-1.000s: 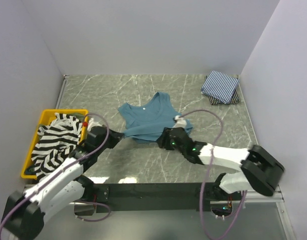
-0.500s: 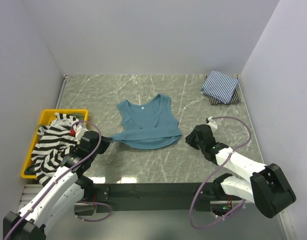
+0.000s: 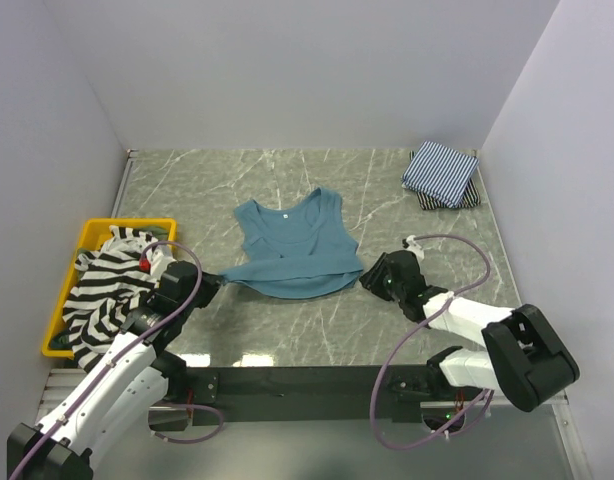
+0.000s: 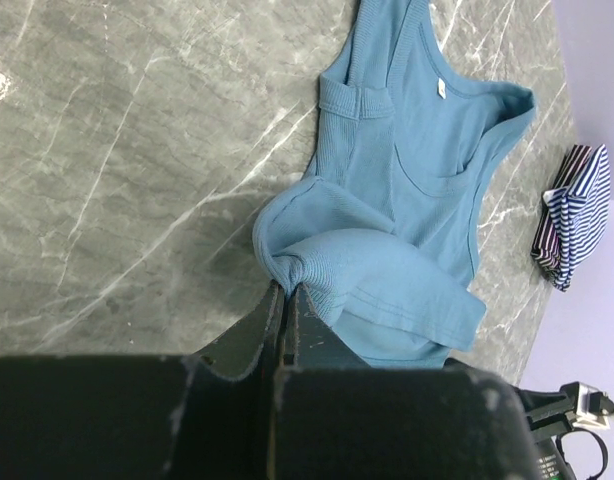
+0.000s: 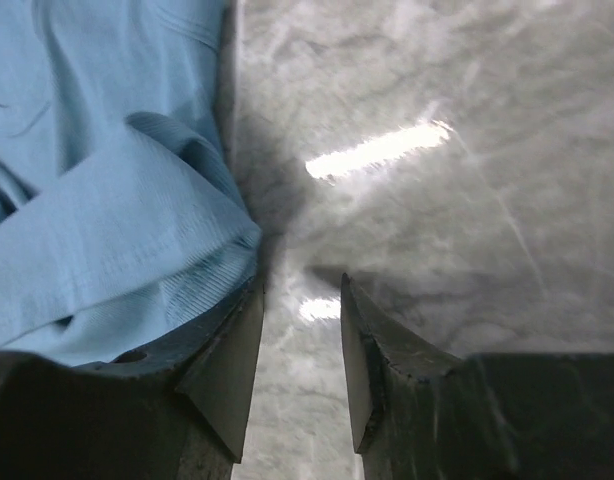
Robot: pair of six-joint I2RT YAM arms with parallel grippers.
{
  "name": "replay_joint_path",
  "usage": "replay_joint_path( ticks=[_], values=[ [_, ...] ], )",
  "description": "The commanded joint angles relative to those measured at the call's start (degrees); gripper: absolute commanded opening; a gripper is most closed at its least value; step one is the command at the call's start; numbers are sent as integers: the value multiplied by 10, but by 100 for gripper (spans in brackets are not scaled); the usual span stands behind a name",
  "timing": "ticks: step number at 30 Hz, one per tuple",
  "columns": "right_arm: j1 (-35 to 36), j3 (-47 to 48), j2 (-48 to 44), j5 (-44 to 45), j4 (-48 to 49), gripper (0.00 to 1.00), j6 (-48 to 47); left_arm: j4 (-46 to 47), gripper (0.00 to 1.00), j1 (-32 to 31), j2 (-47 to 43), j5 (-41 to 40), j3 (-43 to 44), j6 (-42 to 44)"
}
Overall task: Fold and stack the tank tops
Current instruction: Flatten the tank top out
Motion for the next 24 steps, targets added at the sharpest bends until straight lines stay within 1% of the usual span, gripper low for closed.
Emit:
replay_joint_path(
  ticks=[1, 16, 24],
  values=[
    [-3, -3, 20, -8, 67, 46, 7, 17, 1, 5, 4, 3, 12, 4],
    [-2, 17, 82, 0, 136, 48, 28, 26, 1, 9, 15, 14, 16, 12],
    [-2, 16, 75, 0, 173, 48, 38, 27, 1, 10, 16, 16, 18, 17]
  ],
)
